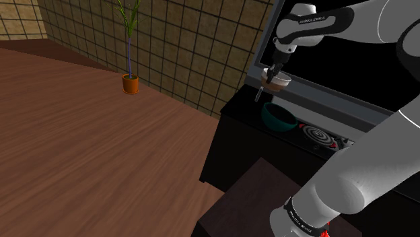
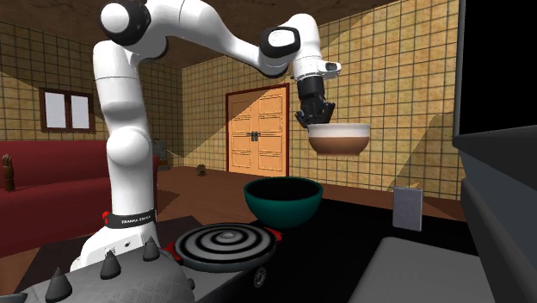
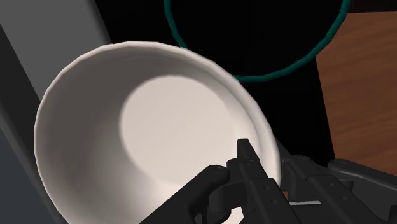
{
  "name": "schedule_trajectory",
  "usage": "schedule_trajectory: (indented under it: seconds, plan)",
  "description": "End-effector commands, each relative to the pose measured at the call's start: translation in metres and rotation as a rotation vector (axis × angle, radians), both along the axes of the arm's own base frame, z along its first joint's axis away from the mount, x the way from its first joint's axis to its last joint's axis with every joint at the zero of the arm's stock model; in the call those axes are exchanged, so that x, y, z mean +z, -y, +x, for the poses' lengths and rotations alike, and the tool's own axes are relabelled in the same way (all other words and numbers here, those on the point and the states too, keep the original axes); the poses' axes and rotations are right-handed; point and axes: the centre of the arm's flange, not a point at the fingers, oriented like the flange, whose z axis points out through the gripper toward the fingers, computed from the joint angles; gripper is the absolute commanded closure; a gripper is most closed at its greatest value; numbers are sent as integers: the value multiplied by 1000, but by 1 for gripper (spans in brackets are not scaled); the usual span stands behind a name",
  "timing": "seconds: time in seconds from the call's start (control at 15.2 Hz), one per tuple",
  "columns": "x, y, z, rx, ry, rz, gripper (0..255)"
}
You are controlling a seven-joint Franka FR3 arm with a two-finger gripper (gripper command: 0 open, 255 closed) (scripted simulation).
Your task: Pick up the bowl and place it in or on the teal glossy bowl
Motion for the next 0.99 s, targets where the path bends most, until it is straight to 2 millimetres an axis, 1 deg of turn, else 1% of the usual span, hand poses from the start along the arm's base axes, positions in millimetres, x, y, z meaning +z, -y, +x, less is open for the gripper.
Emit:
schedule_trajectory:
  seconds: [0.0, 0.59, 0.92]
  plan:
    - [2, -16, -23, 1, 1, -2, 255]
    - [9, -72, -126, 1, 1, -2, 255]
    - [-17, -72, -126, 1, 1, -2, 255]
